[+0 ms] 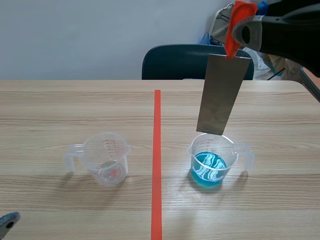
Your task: Do the redox reaction experiment
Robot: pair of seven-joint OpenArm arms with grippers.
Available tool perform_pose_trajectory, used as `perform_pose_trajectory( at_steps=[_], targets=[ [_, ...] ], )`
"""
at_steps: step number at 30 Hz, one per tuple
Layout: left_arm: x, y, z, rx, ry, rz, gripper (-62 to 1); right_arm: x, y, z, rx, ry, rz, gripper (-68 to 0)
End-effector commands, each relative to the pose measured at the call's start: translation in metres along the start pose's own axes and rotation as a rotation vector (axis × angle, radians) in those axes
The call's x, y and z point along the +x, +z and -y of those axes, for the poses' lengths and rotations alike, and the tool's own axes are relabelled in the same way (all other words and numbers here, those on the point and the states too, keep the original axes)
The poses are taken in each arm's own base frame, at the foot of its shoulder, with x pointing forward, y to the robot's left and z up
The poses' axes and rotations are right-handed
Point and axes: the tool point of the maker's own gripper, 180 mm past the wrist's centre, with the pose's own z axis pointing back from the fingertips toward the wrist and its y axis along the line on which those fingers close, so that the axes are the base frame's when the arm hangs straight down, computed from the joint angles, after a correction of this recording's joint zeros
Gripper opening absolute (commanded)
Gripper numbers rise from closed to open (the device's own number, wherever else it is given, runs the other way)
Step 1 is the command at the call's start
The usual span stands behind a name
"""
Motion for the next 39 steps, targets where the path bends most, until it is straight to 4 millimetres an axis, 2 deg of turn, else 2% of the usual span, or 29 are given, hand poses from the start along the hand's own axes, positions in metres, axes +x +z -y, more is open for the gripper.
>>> perform_pose_trajectory(
  at_steps=[1, 9, 17, 28, 39],
  targets=[
    [0.009, -0.004, -0.002, 0.005, 0.0, 0.037, 1.4, 0.012, 0.001, 0.007, -0.009, 0.032, 0.027, -66.9],
    [0.009, -0.004, -0.002, 0.005, 0.0, 0.037, 1.4, 0.018, -0.005, 0.01, -0.004, 0.063, 0.035, -66.9],
    [0.009, -0.004, -0.002, 0.005, 0.0, 0.037, 1.4, 0.023, -0.023, 0.005, 0.045, 0.084, 0.052, -66.9],
    [0.009, -0.004, -0.001, 0.007, 0.001, 0.038, 1.4, 0.025, -0.058, 0.005, 0.118, 0.087, 0.091, -66.9],
    [0.009, -0.004, -0.001, 0.007, 0.001, 0.038, 1.4, 0.024, -0.106, 0.007, 0.19, 0.079, 0.106, -66.9]
  ],
)
